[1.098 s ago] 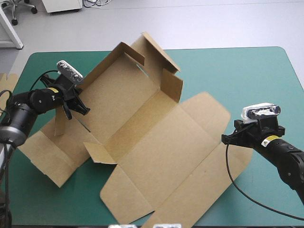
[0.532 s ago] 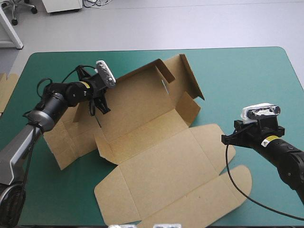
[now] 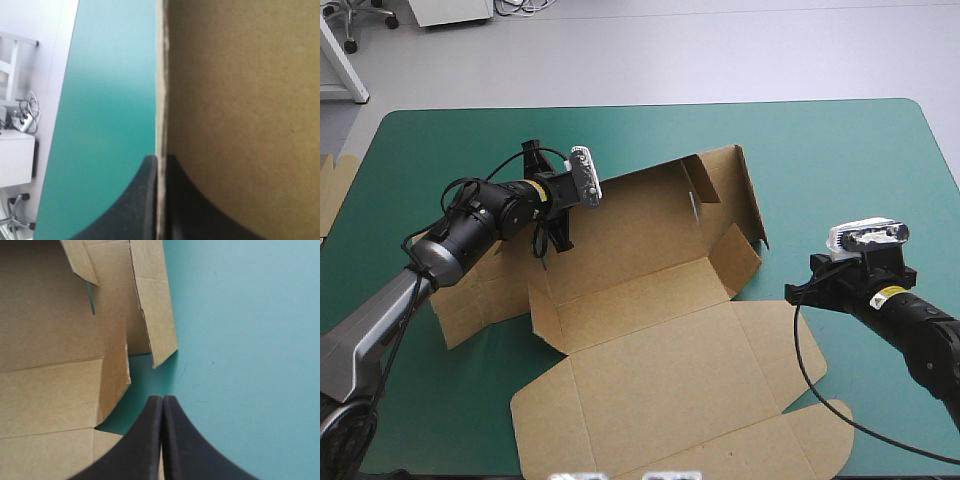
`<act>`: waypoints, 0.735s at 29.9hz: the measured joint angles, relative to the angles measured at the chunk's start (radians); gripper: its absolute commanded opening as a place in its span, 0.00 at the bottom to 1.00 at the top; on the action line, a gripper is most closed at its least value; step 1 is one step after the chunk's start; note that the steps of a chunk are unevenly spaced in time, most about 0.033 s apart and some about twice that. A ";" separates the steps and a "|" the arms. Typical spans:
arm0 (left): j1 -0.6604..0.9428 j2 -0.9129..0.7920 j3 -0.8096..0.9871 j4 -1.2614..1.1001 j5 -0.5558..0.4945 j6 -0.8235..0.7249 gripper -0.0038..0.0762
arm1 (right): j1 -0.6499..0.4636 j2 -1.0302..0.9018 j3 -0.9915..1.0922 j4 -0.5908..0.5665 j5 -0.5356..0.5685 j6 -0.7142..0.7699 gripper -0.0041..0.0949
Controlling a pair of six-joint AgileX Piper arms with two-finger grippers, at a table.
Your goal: Fold the box
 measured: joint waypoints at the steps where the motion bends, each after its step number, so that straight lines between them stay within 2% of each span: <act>1: -0.014 -0.012 0.000 0.012 0.000 -0.007 0.03 | 0.000 0.000 0.000 0.005 0.000 -0.006 0.02; 11: -0.195 -0.095 0.000 0.363 0.020 -0.278 0.03 | 0.000 0.000 0.000 0.041 -0.001 -0.049 0.02; 22: -0.234 -0.105 0.002 0.453 0.104 -0.341 0.03 | 0.000 0.000 -0.021 0.071 0.005 -0.076 0.02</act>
